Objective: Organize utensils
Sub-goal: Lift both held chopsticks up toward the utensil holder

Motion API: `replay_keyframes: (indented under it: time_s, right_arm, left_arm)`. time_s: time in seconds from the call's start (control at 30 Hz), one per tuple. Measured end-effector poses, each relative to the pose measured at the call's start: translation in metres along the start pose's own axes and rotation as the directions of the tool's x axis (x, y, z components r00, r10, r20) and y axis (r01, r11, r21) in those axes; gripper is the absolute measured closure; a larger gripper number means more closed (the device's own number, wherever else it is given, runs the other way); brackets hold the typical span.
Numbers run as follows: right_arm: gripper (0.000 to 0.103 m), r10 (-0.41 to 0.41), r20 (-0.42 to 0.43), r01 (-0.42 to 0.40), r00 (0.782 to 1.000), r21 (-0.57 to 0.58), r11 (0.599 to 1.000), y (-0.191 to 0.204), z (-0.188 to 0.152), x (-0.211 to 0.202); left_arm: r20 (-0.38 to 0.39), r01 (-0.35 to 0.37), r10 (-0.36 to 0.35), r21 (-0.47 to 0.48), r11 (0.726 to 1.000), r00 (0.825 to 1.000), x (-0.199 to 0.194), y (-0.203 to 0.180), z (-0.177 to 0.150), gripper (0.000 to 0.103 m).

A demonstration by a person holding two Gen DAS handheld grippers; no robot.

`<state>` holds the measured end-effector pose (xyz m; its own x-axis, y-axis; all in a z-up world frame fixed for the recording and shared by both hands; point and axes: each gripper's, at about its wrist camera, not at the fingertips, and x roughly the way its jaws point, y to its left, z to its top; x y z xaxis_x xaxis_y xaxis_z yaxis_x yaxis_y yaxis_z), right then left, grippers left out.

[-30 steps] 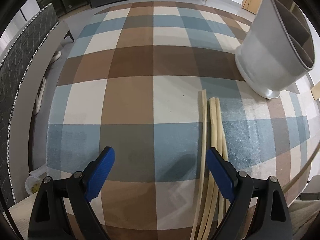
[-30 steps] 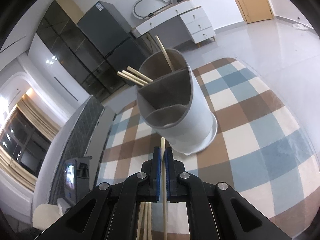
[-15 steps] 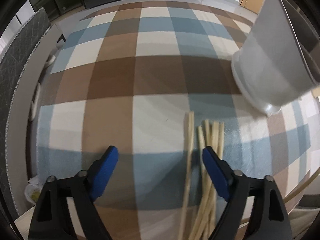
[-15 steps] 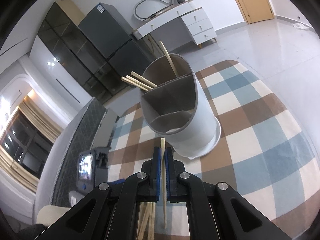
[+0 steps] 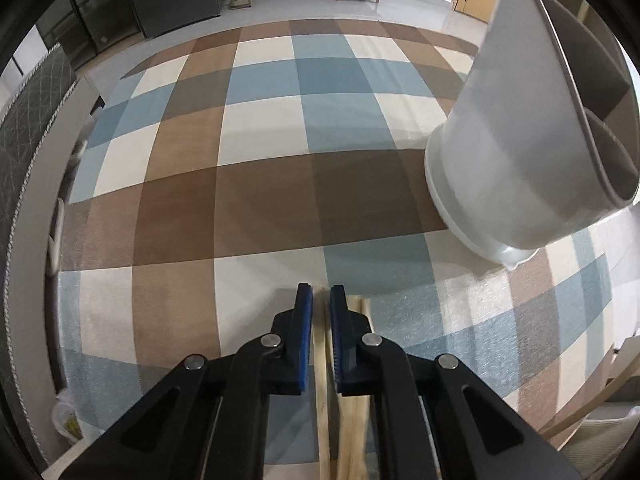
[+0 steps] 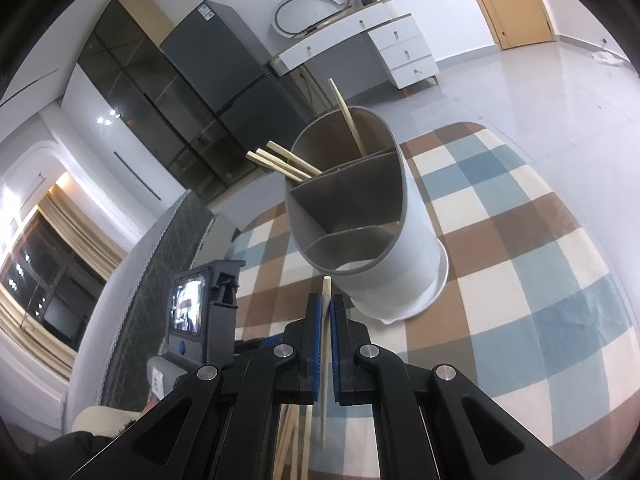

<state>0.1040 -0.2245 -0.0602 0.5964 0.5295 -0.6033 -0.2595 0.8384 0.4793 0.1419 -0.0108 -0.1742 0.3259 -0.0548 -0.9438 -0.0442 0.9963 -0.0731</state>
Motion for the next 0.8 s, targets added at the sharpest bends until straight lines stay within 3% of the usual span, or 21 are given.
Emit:
replay_keyframes:
  time_s: [0.27,0.43,0.57,0.8]
  right_arm:
    - [0.100,-0.026,0.049,0.031,0.998,-0.089,0.996,0.019,-0.003,-0.015]
    - [0.100,-0.038,0.084,0.048,0.996,-0.120,0.992,0.027,-0.010,-0.030]
    - [0.100,-0.052,0.110,0.069,0.993,-0.164,0.984,0.039,-0.017,-0.040]
    - [0.100,-0.073,0.141,0.102,0.987,-0.211,0.972,0.055,-0.030,-0.056]
  left_arm:
    - [0.093,0.046,-0.042,-0.035,0.998,0.995,-0.034,0.002,-0.005,0.101]
    - [0.216,0.099,-0.085,-0.057,0.993,0.973,-0.085,0.007,-0.017,0.101]
    - [0.316,0.118,-0.102,-0.032,0.992,0.943,-0.123,0.000,-0.029,0.101]
    - [0.377,0.103,-0.099,0.010,0.995,0.921,-0.151,-0.004,-0.042,0.102]
